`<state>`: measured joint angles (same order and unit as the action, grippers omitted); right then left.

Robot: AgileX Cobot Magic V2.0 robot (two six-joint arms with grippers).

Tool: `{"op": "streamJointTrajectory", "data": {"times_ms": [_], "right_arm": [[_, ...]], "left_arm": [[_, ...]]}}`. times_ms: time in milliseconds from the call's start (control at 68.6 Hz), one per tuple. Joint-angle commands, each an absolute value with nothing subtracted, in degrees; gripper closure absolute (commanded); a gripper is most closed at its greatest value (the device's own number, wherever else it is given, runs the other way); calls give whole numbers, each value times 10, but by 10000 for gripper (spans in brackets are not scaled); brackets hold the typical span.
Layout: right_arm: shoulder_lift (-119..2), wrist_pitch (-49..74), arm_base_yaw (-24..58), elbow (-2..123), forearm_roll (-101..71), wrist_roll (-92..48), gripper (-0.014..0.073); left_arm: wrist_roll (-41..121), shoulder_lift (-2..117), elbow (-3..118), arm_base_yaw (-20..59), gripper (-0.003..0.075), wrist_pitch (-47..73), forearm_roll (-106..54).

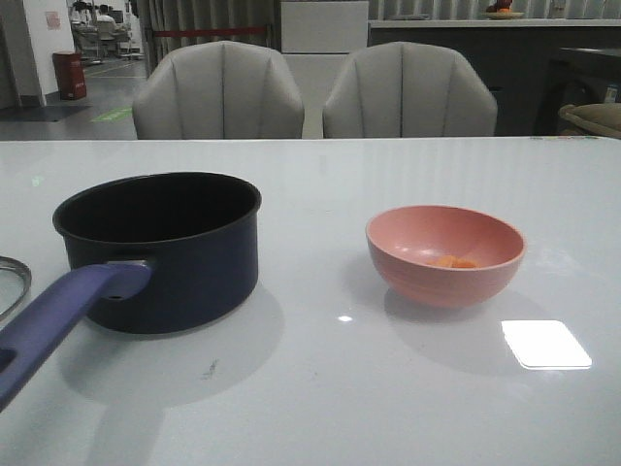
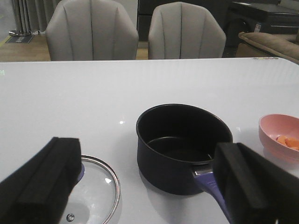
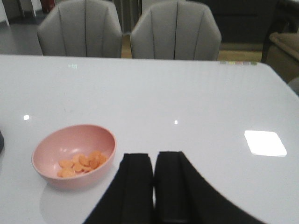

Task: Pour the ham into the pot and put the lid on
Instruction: 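Release the lid and move the right gripper toward the pink bowl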

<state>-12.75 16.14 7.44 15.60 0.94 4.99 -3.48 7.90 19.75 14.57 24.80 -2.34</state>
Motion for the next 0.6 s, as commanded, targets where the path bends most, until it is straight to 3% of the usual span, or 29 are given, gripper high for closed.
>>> {"op": "streamJointTrajectory", "data": {"times_ms": [0,189,408,583], "right_arm": [[-163,140,74,178,15,44,415],[-209,136,74,190,-9,44,398],[-352,150,74,256,-65,44,158],[-488,159,86,328,-82,44,135]], "left_arm": [[-35,86,213,150,103,197,-30],[-35,86,213,150,103,193,-30],[-35,86,213,150,103,193,-30],[-35,86,213,150,103,191,-30]]}}
